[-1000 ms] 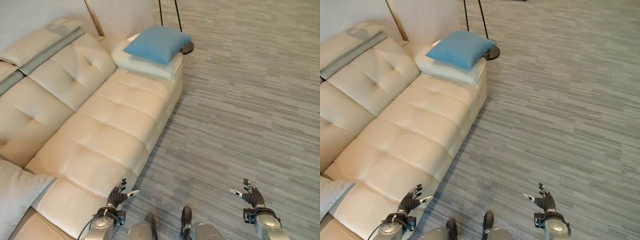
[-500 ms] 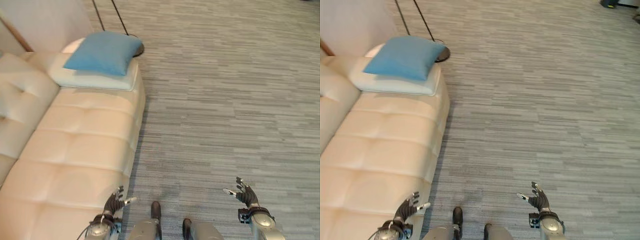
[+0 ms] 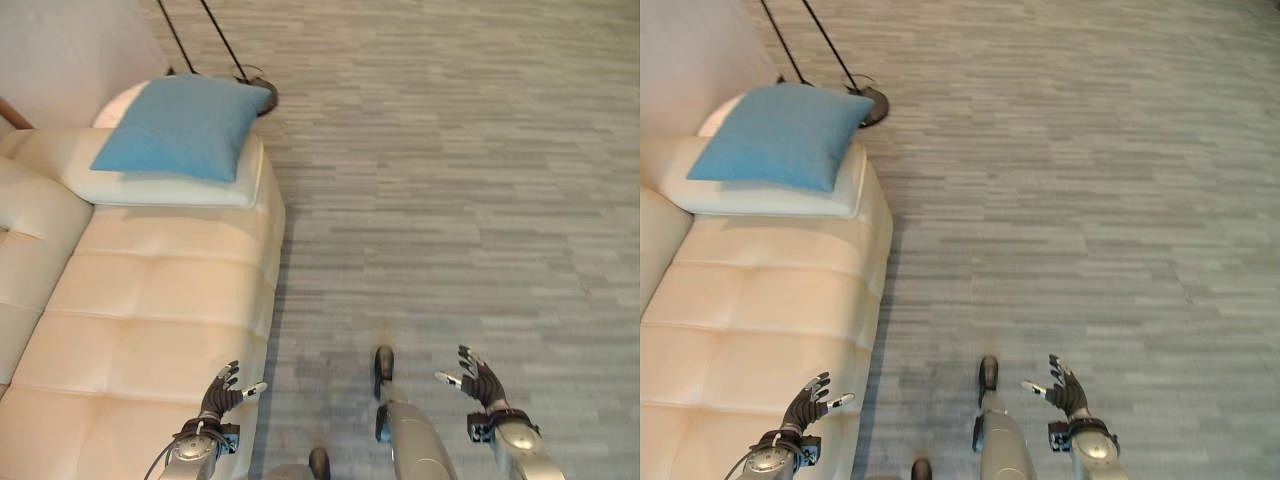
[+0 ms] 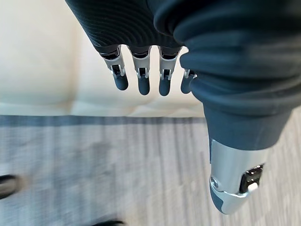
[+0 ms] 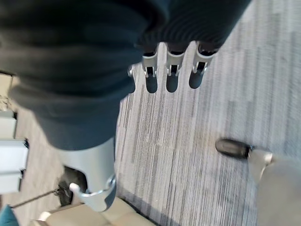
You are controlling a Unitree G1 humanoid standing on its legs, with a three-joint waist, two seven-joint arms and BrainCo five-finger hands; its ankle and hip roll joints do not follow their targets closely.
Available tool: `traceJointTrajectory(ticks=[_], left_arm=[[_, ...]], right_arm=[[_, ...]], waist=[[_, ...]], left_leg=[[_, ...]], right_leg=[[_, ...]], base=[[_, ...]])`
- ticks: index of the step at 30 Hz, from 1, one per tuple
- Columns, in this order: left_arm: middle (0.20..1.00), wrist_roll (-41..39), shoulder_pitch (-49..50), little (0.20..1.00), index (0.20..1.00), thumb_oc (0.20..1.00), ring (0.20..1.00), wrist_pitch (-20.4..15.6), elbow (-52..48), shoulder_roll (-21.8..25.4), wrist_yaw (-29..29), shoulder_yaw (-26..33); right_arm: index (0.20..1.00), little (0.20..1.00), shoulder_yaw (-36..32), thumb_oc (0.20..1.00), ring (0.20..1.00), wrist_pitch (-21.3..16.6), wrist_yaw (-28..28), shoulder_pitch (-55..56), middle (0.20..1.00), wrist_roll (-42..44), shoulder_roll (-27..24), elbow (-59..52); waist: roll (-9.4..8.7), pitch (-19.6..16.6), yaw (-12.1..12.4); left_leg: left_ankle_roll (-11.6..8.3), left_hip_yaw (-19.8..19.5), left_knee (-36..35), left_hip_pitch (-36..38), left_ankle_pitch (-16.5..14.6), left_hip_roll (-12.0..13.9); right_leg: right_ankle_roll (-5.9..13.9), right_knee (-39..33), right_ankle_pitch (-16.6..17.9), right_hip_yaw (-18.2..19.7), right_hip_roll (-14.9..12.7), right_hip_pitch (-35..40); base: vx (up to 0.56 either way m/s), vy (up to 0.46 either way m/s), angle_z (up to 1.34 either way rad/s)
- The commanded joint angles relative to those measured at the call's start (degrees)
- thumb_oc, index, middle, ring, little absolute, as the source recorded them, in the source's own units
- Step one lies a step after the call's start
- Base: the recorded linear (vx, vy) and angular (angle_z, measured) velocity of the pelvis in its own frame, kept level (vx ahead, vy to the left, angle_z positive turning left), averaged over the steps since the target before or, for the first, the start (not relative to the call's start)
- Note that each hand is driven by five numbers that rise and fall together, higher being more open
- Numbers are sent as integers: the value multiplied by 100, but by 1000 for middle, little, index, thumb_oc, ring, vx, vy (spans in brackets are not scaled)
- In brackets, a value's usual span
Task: Pick up all the scattered cushions and arrange them neatly on the sofa.
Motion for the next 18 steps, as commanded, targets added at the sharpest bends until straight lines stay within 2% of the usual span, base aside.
traceJointTrajectory(ticks=[1,3,6,7,9,11,12,14,16,17,18], left_arm=[[1000,-59,108,1000,1000,1000,1000,-177,-379,136,-22,1],[1000,-73,85,1000,1000,1000,1000,-175,-334,113,-29,-25],[1000,-11,68,1000,1000,1000,1000,-183,-355,83,-36,-87],[1000,-17,120,1000,1000,1000,1000,-196,-431,67,-19,-57],[1000,-3,161,1000,1000,1000,1000,-190,-465,29,2,-36],[1000,2,185,1000,1000,1000,1000,-178,-479,22,7,-20],[1000,9,240,1000,1000,1000,1000,-140,-465,6,5,46],[1000,37,273,1000,1000,1000,1000,-113,-444,14,9,110],[1000,84,281,1000,1000,1000,1000,-100,-421,19,11,138],[1000,96,316,1000,1000,1000,1000,-97,-404,29,14,190],[1000,123,346,1000,1000,1000,1000,-88,-403,77,25,220]], right_arm=[[1000,1000,-16,1000,1000,-279,-135,-433,1000,116,-360,-258],[1000,1000,-18,1000,1000,-266,-135,-475,1000,128,-391,-252],[1000,1000,-41,1000,1000,-284,-189,-454,1000,115,-450,-288],[1000,1000,2,1000,1000,-267,-185,-444,1000,67,-471,-266],[1000,1000,29,1000,1000,-237,-209,-422,1000,2,-446,-218],[1000,1000,30,1000,1000,-231,-200,-404,1000,-15,-433,-225],[1000,1000,43,1000,1000,-210,-174,-374,1000,-87,-401,-245],[1000,1000,41,1000,1000,-200,-153,-313,1000,-172,-399,-281],[1000,1000,11,1000,1000,-187,-151,-259,1000,-217,-389,-336],[1000,1000,39,1000,1000,-190,-104,-255,1000,-238,-359,-367],[1000,1000,52,1000,1000,-173,-65,-230,1000,-268,-318,-383]], waist=[[30,53,227],[24,60,296],[-26,47,458],[29,30,591],[101,11,730],[126,-14,788],[162,-119,911],[134,-166,966],[117,-270,1011],[78,-345,1063],[17,-402,1111]], left_leg=[[52,303,938,-641,1020,558],[96,389,782,-803,889,526],[184,601,-206,-1342,782,366],[104,508,-865,-1558,1098,281],[-8,469,-1468,-1768,1600,242],[-37,490,-1733,-1810,1700,256],[-36,544,-2214,-1903,1883,305],[-10,876,-2580,-1872,1968,320],[28,1156,-2571,-1944,1966,312],[93,1177,-2477,-1898,1963,308],[195,1125,-2224,-1944,2127,294]], right_leg=[[221,-256,-770,-35,268,883],[250,-322,-823,-29,268,1065],[319,-483,-1051,-77,256,1505],[328,-529,-1197,-13,371,1764],[300,-554,-1378,51,526,2073],[295,-549,-1477,101,566,2216],[287,-479,-1720,210,661,2493],[289,-331,-1981,263,679,2762],[300,-164,-2192,312,694,3060],[329,-56,-2316,346,681,3179],[377,169,-2160,356,655,3202]], base=[[284,-133,-18],[353,-104,-40],[485,-44,1],[590,-5,6],[449,14,-16],[446,60,-34],[751,118,-45],[682,128,-41],[644,141,-22],[678,137,-11],[662,154,-5]])
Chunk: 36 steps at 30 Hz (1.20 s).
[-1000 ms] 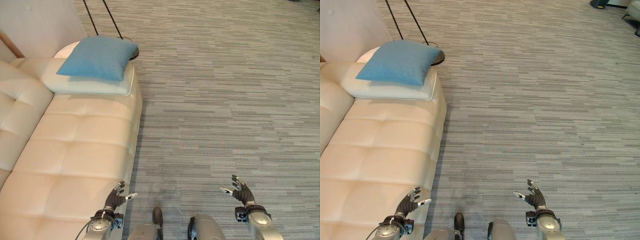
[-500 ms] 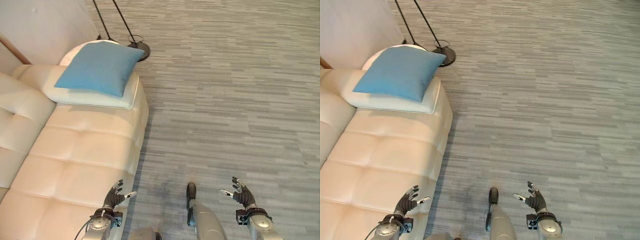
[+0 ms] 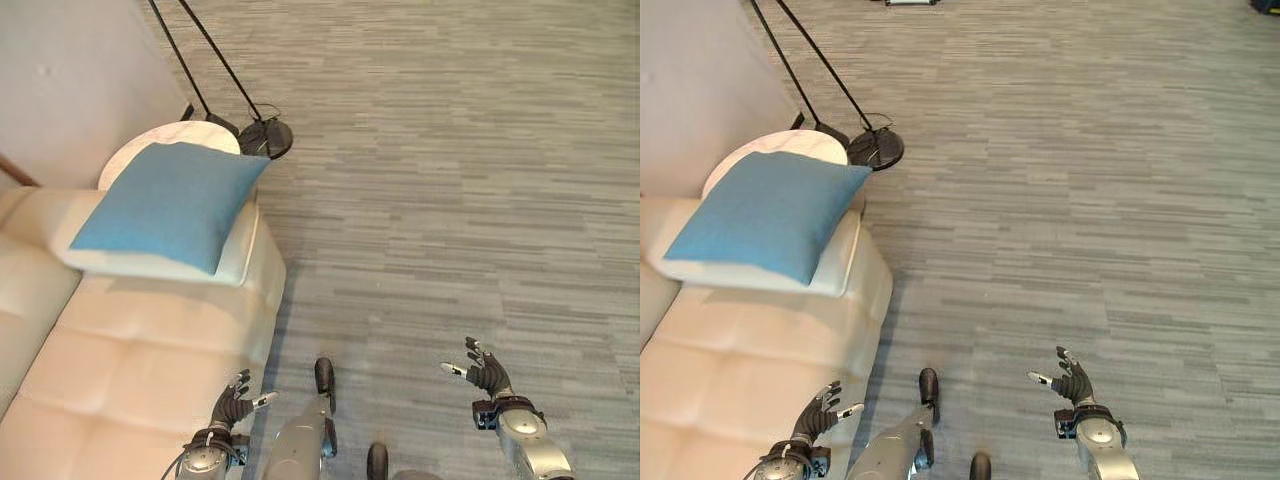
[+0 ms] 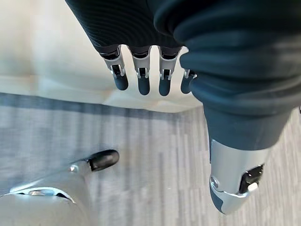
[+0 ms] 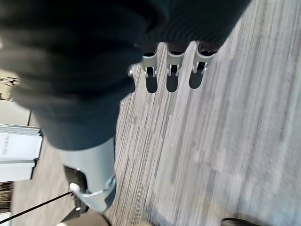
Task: Pick up all the scattered cushions and arrange them neatly on the sofa.
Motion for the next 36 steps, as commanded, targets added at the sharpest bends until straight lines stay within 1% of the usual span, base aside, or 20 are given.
traceJointTrajectory(ticks=[1,2,3,4,5,6,8,10,12,13,14,15,16,20,23,24,26,30,34,36], left_arm=[[1000,108,85,1000,1000,1000,1000,-121,-184,292,90,164],[1000,108,86,1000,1000,1000,1000,-121,-184,294,90,165],[1000,47,121,1000,1000,1000,1000,-115,-126,315,120,201],[1000,-7,142,1000,1000,1000,1000,-103,-109,343,148,252],[1000,-7,142,1000,1000,1000,1000,-103,-109,343,148,252],[1000,-111,163,1000,1000,1000,1000,-98,-40,360,196,316],[1000,-146,148,1000,1000,1000,1000,-108,-3,340,210,323],[1000,-197,198,1000,1000,1000,1000,-151,96,280,193,341],[1000,-217,206,1000,1000,1000,1000,-167,154,257,186,324],[1000,-266,213,1000,1000,1000,1000,-178,241,185,187,330],[1000,-266,213,1000,1000,1000,1000,-178,241,185,187,330],[1000,-233,161,1000,1000,1000,1000,-188,350,136,206,340],[1000,-192,130,1000,1000,1000,1000,-193,403,117,258,356],[1000,-178,30,1000,1000,1000,1000,-237,511,103,263,248],[1000,-333,-54,1000,1000,1000,1000,-251,558,91,249,233],[1000,-333,-55,1000,1000,1000,1000,-250,558,93,249,234],[1000,-360,-155,1000,1000,1000,1000,-242,649,154,260,262],[1000,-312,-224,1000,1000,1000,1000,-226,708,216,236,232],[1000,-163,-178,1000,1000,1000,1000,-179,810,248,187,301],[1000,-158,-118,1000,1000,1000,1000,-163,799,266,180,365]], right_arm=[[1000,1000,-33,1000,1000,-191,80,91,1000,-234,13,-547],[1000,1000,-32,1000,1000,-192,80,92,1000,-235,16,-546],[1000,1000,-8,1000,1000,-188,163,134,1000,-294,94,-560],[1000,1000,36,1000,1000,-184,192,80,1000,-337,96,-566],[1000,1000,36,1000,1000,-184,192,80,1000,-337,96,-566],[1000,1000,119,1000,1000,-191,162,-10,1000,-399,115,-553],[1000,1000,157,1000,1000,-194,153,-57,1000,-409,121,-537],[1000,1000,193,1000,1000,-200,200,-72,1000,-398,87,-579],[1000,1000,193,1000,1000,-193,190,-78,1000,-409,59,-568],[1000,1000,188,1000,1000,-169,178,-50,1000,-402,19,-514],[1000,1000,189,1000,1000,-169,178,-50,1000,-402,19,-514],[1000,1000,158,1000,1000,-117,156,7,1000,-420,2,-451],[1000,1000,143,1000,1000,-129,122,41,1000,-463,-40,-427],[1000,1000,33,1000,1000,-207,144,127,1000,-288,-10,-363],[1000,1000,-5,1000,1000,-275,116,-11,1000,-118,-40,-183],[1000,1000,-4,1000,1000,-276,116,-14,1000,-118,-38,-183],[1000,1000,-31,1000,1000,-244,103,-5,1000,-26,-68,-122],[1000,1000,-122,1000,1000,-213,61,51,1000,52,-83,-41],[1000,1000,-229,1000,1000,-154,6,119,1000,37,-70,62],[1000,1000,-211,1000,1000,-131,58,133,1000,-41,-73,55]], waist=[[-368,-360,361],[-375,-368,358],[-531,-344,398],[-537,-284,407],[-537,-284,408],[-383,-195,383],[-275,-153,338],[-132,-48,137],[-107,-9,77],[-156,58,-73],[-155,59,-75],[-247,102,-192],[-234,173,-222],[-348,131,-216],[-314,101,-284],[-328,87,-296],[-345,58,-348],[-335,-33,-406],[-262,-132,-372],[-217,-174,-323]], left_leg=[[82,-109,710,-299,448,-56],[84,-108,721,-311,439,-60],[269,-258,934,-139,212,-274],[412,-335,990,16,34,-331],[412,-334,991,15,33,-331],[559,-497,919,458,-210,-302],[596,-607,831,697,-292,-276],[579,-965,715,1289,-547,-358],[551,-1145,691,1453,-638,-419],[479,-1518,677,1747,-804,-583],[479,-1520,676,1747,-804,-582],[402,-1982,693,1950,-941,-781],[377,-2193,761,2061,-1052,-823],[209,-2532,1245,1964,-1191,-932],[-44,-1849,2206,1401,-1112,-389],[-42,-1856,2198,1381,-1092,-405],[-48,-730,2436,1059,-969,225],[7,-30,1963,831,-1013,358],[-243,749,1211,340,-416,452],[-264,767,926,470,-278,487]], right_leg=[[839,1417,-96,-160,-429,-67],[841,1422,-103,-162,-434,-75],[1225,2623,911,-139,-652,-473],[1383,3370,1514,-74,-764,-825],[1383,3371,1514,-73,-764,-827],[1246,4214,1700,-139,-879,-1452],[1121,4399,1429,-258,-900,-1840],[901,3621,758,-663,-1000,-2377],[870,3163,702,-646,-904,-2591],[928,1923,781,-235,-610,-2776],[928,1919,783,-237,-609,-2773],[1136,1114,1048,509,-387,-2963],[1187,1031,1163,670,-326,-3039],[1102,873,1355,496,-637,-2749],[920,708,1237,-92,-880,-2316],[923,703,1246,-97,-896,-2332],[809,585,956,-627,-982,-1908],[763,565,713,-1046,-1026,-1672],[750,488,277,-1392,-857,-1085],[771,565,159,-1424,-802,-947]], base=[[409,88,-6],[477,191,-2],[390,211,-6],[387,211,8],[410,216,13],[427,200,27],[374,154,30],[493,54,41],[479,-58,71],[481,-104,98],[613,-179,118],[431,-143,138],[506,-193,168],[202,-167,166],[183,-213,153],[212,-232,167],[169,-197,89],[168,-68,89],[311,7,79],[317,65,14]])
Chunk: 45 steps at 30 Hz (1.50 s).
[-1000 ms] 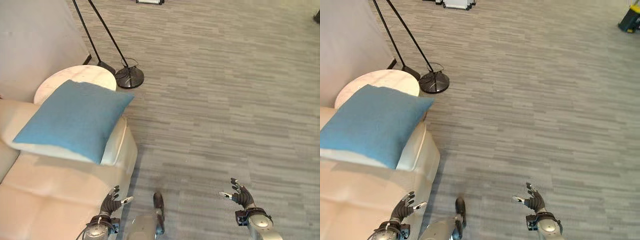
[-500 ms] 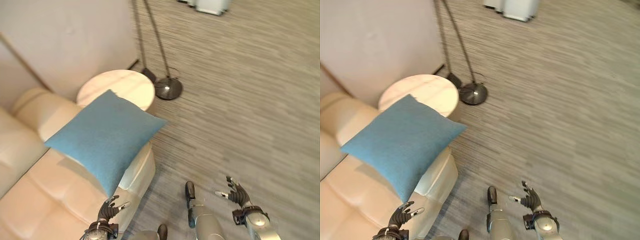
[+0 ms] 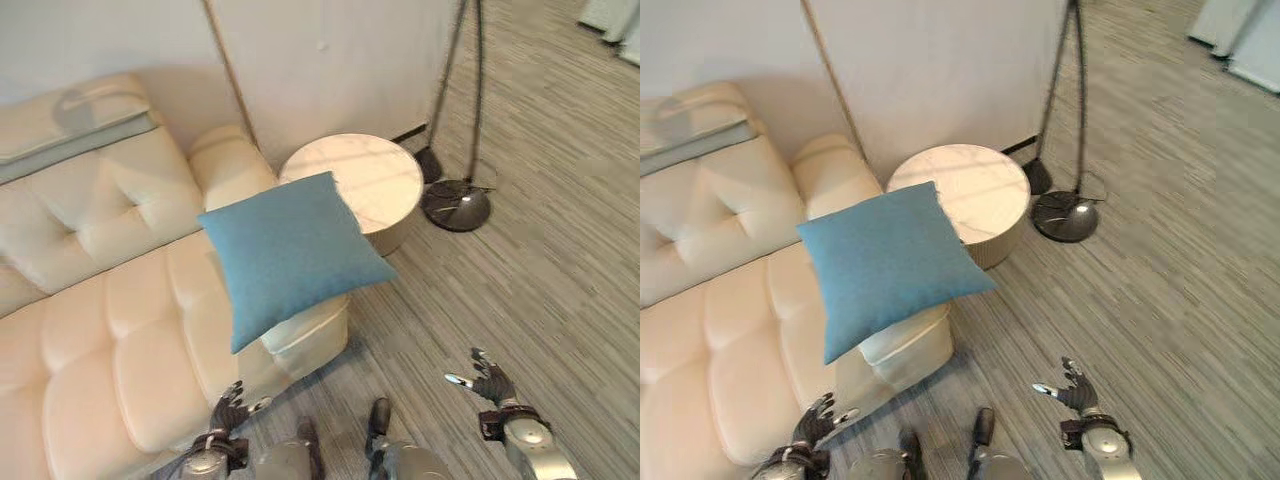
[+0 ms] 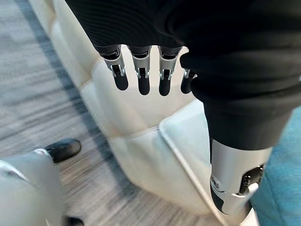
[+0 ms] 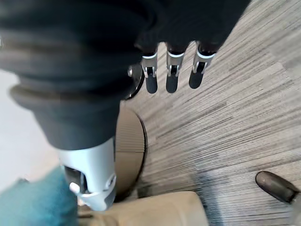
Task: Pick up all the scattered cushions and arrange them neatly on the sofa.
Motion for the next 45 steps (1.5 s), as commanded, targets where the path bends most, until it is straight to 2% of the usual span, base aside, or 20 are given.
traceJointTrajectory(ticks=[1,2,4,6,9,10,12,14,15,16,18,19,20,23,24,27,31,37,40,45], left_arm=[[1000,71,115,1000,1000,1000,1000,-154,-159,309,21,144],[1000,76,185,1000,1000,1000,1000,-130,-113,295,33,202],[1000,52,196,1000,1000,1000,1000,-135,-84,290,33,230],[1000,30,237,1000,1000,1000,1000,-133,-88,312,44,284],[1000,-127,240,1000,1000,1000,1000,-130,-217,376,88,368],[1000,-157,239,1000,1000,1000,1000,-137,-260,407,90,381],[1000,-171,219,1000,1000,1000,1000,-155,-300,459,130,401],[1000,-180,215,1000,1000,1000,1000,-164,-304,464,126,400],[1000,-235,206,1000,1000,1000,1000,-193,-324,455,117,411],[1000,-250,191,1000,1000,1000,1000,-204,-329,460,110,404],[1000,-249,144,1000,1000,1000,1000,-232,-365,490,120,395],[1000,-249,144,1000,1000,1000,1000,-232,-365,489,120,395],[1000,-201,34,1000,1000,1000,1000,-268,-361,536,171,412],[1000,-210,7,1000,1000,1000,1000,-300,-465,609,157,456],[1000,-216,1,1000,1000,1000,1000,-309,-556,643,149,447],[1000,-204,-208,1000,1000,1000,1000,-364,-763,826,122,336],[1000,-406,-604,1000,1000,1000,1000,-389,-686,943,131,158],[1000,-1057,-1394,1000,1000,1000,1000,-539,-797,1118,351,-57],[1000,-1283,-1962,1000,1000,1000,1000,-605,-531,1144,539,-255],[1000,-1531,-2771,1000,1000,1000,1000,-649,-36,1135,712,-556]], right_arm=[[1000,1000,-222,1000,1000,-129,-64,201,1000,37,-143,-337],[1000,1000,-187,1000,1000,-105,-50,225,1000,-72,-156,-367],[1000,1000,-175,1000,1000,-94,-38,234,1000,-114,-143,-376],[1000,1000,-176,1000,1000,-77,-16,229,1000,-142,-93,-387],[1000,1000,-193,1000,1000,-82,3,210,1000,-206,-56,-464],[1000,1000,-211,1000,1000,-98,0,199,1000,-198,-48,-497],[1000,1000,-237,1000,1000,-121,-21,174,1000,-175,-20,-542],[1000,1000,-253,1000,1000,-126,-20,175,1000,-162,-21,-545],[1000,1000,-288,1000,1000,-123,-44,140,1000,-148,-58,-575],[1000,1000,-322,1000,1000,-122,-66,114,1000,-146,-97,-607],[1000,1000,-371,1000,1000,-127,-122,54,1000,-194,-207,-717],[1000,1000,-371,1000,1000,-126,-122,54,1000,-194,-209,-718],[1000,1000,-425,1000,1000,-154,-182,16,1000,-246,-312,-841],[1000,1000,-550,1000,1000,-150,-215,-13,1000,-279,-458,-980],[1000,1000,-608,1000,1000,-164,-220,-29,1000,-249,-500,-1008],[1000,1000,-586,1000,1000,-182,-248,-470,1000,-198,-962,-1054],[1000,1000,-276,1000,1000,-104,-162,-981,1000,-17,-1287,-723],[1000,1000,227,1000,1000,-11,-190,-2046,1000,687,-1293,-91],[1000,1000,437,1000,1000,45,-325,-2759,1000,1250,-932,658],[1000,1000,687,1000,1000,79,-478,-3720,1000,1613,-732,1585]], waist=[[-151,-124,-101],[-170,-187,-46],[-204,-219,-42],[-281,-289,21],[-361,-256,91],[-361,-215,64],[-318,-138,23],[-286,-113,-12],[-197,-59,-89],[-176,-21,-119],[-198,55,-236],[-193,59,-239],[-236,120,-336],[-280,111,-376],[-327,103,-365],[-325,30,-314],[-278,1,-248],[-178,296,-153],[-82,294,-111],[-4,430,-90]], left_leg=[[-107,350,-302,-268,781,-299],[-29,152,-224,-206,756,-388],[-3,136,-232,-155,733,-414],[113,127,-284,21,601,-512],[426,-81,-483,420,362,-805],[482,-143,-544,522,321,-849],[562,-266,-676,730,258,-899],[566,-346,-734,824,246,-906],[554,-441,-823,901,354,-855],[541,-505,-828,940,340,-857],[503,-705,-846,1044,270,-927],[503,-708,-845,1049,266,-923],[457,-918,-844,1121,192,-1011],[388,-1078,-768,1087,141,-1039],[374,-1138,-698,1060,88,-1067],[228,-1258,-522,918,25,-943],[96,-1345,-537,837,92,-856],[-24,-1386,-439,283,220,-790],[-71,-1306,-618,107,340,-737],[-117,-1288,-682,-143,450,-712]], right_leg=[[579,-716,-486,61,-336,1588],[586,-641,-571,80,-346,1736],[599,-540,-624,85,-395,1758],[640,-351,-673,141,-511,1807],[853,1022,-279,315,-854,1381],[896,1354,-132,415,-876,1225],[909,1888,-60,650,-885,782],[864,1908,-138,784,-803,637],[728,1515,-144,968,-530,290],[728,1252,-158,998,-513,270],[799,517,54,1309,-341,-43],[800,508,58,1304,-338,-32],[926,-116,347,1591,-221,-194],[986,-330,460,1650,-285,-181],[939,-444,542,1676,-329,-95],[825,-661,622,1462,-372,106],[763,-851,597,1189,-349,280],[668,-716,582,1001,-368,-151],[678,-766,615,970,-339,-398],[667,-699,638,994,-350,-711]], base=[[361,122,-4],[344,136,10],[289,122,38],[313,168,12],[283,212,-17],[153,132,-14],[144,82,10],[111,-2,12],[104,-66,32],[160,-103,33],[142,-92,20],[168,-134,27],[148,-147,40],[92,-128,63],[89,-191,70],[106,-265,67],[45,-135,44],[-74,-75,16],[4,-17,3],[-4,-7,2]])
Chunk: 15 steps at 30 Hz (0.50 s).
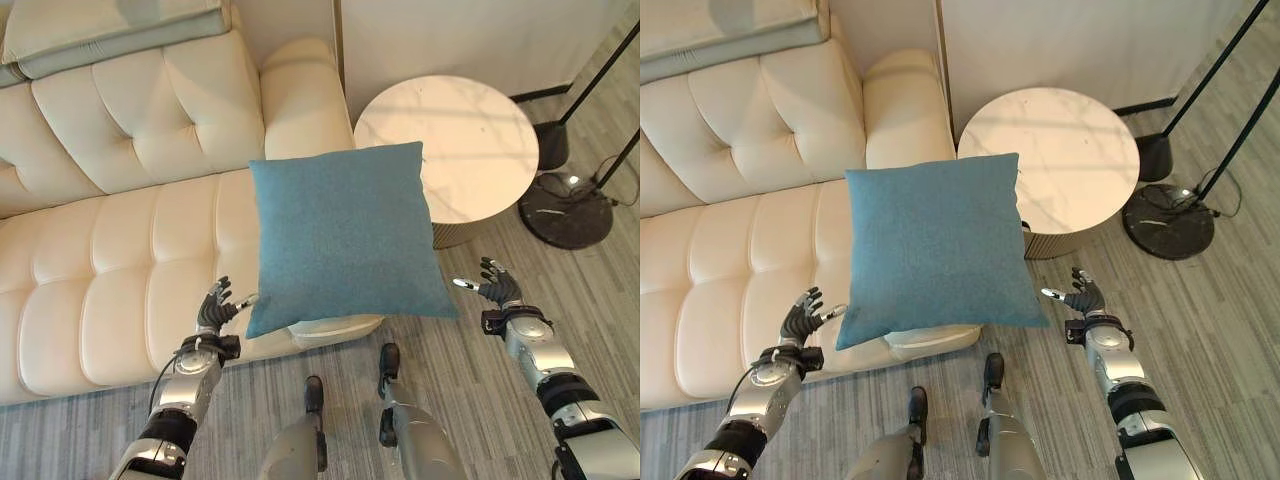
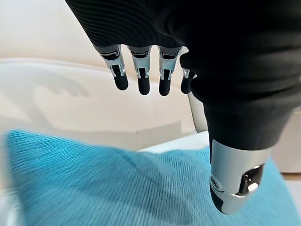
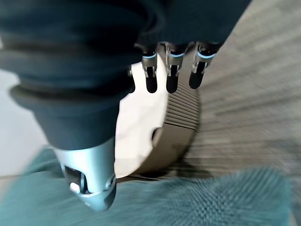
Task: Pick up all the scattered cushions and arrange them neatly on the sofa.
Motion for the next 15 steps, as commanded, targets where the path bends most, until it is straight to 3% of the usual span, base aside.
traceJointTrajectory(ticks=[1,6,10,11,12,13,15], left_arm=[[1000,-311,-968,1000,1000,1000,1000,-315,541,309,263,-471],[1000,-533,-3148,1000,1000,1000,1000,-258,1799,-177,389,-1365],[1000,-530,-3196,1000,1000,1000,1000,-302,1420,-467,414,-1547],[548,-531,-3143,548,548,548,548,-313,1328,-480,410,-1583],[219,-509,-3138,219,219,219,219,-322,1159,-506,434,-1645],[200,-503,-3067,200,200,200,200,-350,875,-531,457,-1669],[200,-466,-2837,200,200,200,200,-389,323,-578,502,-1664]], right_arm=[[1000,1000,576,1000,1000,-165,-166,-1083,1000,437,47,518],[1000,1000,1901,1000,1000,-174,-127,-3111,1000,618,593,1105],[1000,1000,2344,1000,1000,-287,-137,-3120,1000,545,770,494],[718,718,2443,718,718,-307,-115,-3057,718,481,790,262],[492,492,2557,492,492,-324,-95,-2975,492,411,824,-1],[200,200,2605,200,200,-352,-87,-2838,200,317,833,-316],[200,200,2652,200,200,-414,-56,-2399,200,129,886,-957]], waist=[[-199,-26,46],[-215,349,-28],[-274,377,-61],[-287,362,-72],[-300,341,-84],[-310,322,-98],[-342,257,-134]], left_leg=[[-56,257,364,-338,-198,-152],[-160,180,175,-468,77,-129],[-172,152,72,-444,125,-141],[-172,152,48,-423,126,-142],[-168,155,28,-393,122,-147],[-161,153,8,-358,113,-153],[-142,163,-26,-221,65,-167]], right_leg=[[376,656,-799,164,-298,-164],[387,670,-778,150,-233,-325],[390,594,-760,152,-219,-303],[391,577,-759,153,-217,-283],[389,554,-761,163,-213,-252],[390,528,-760,164,-212,-215],[395,470,-768,182,-216,-78]], base=[[-16,-31,7],[6,-36,5],[24,-14,4],[35,7,5],[21,15,4],[0,0,0],[5,17,2]])
